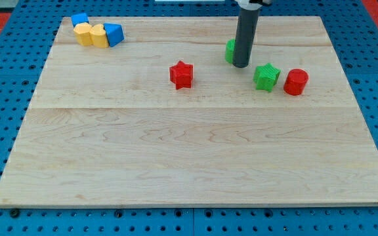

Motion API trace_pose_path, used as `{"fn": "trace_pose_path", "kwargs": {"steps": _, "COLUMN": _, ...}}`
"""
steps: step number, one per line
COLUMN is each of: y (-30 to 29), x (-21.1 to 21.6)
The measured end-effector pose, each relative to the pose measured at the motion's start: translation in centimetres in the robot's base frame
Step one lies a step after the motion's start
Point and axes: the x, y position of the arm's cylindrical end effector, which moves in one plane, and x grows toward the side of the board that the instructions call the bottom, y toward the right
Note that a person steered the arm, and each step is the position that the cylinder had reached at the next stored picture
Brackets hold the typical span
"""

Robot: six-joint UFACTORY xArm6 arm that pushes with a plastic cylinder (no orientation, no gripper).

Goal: Place the green blocks diagonally top right to the red star

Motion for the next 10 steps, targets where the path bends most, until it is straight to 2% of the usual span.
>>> {"fn": "trace_pose_path", "kwargs": {"steps": 1, "y": 2.5, "x": 8.3}}
{"fn": "trace_pose_path", "kwargs": {"steps": 2, "y": 7.5, "x": 6.1}}
{"fn": "trace_pose_path", "kwargs": {"steps": 4, "y": 4.4, "x": -6.4}}
{"fn": "trace_pose_path", "kwargs": {"steps": 5, "y": 6.4, "x": -2.9}}
{"fn": "trace_pose_path", "kwargs": {"steps": 6, "y": 9.9, "x": -1.5}}
{"fn": "trace_pose_path", "kwargs": {"steps": 7, "y": 5.2, "x": 0.4}}
{"fn": "trace_pose_path", "kwargs": {"steps": 8, "y": -1.2, "x": -1.9}}
{"fn": "trace_pose_path", "kwargs": {"steps": 9, "y": -5.6, "x": -6.5}}
{"fn": "trace_pose_path", "kwargs": {"steps": 10, "y": -17.5, "x": -3.8}}
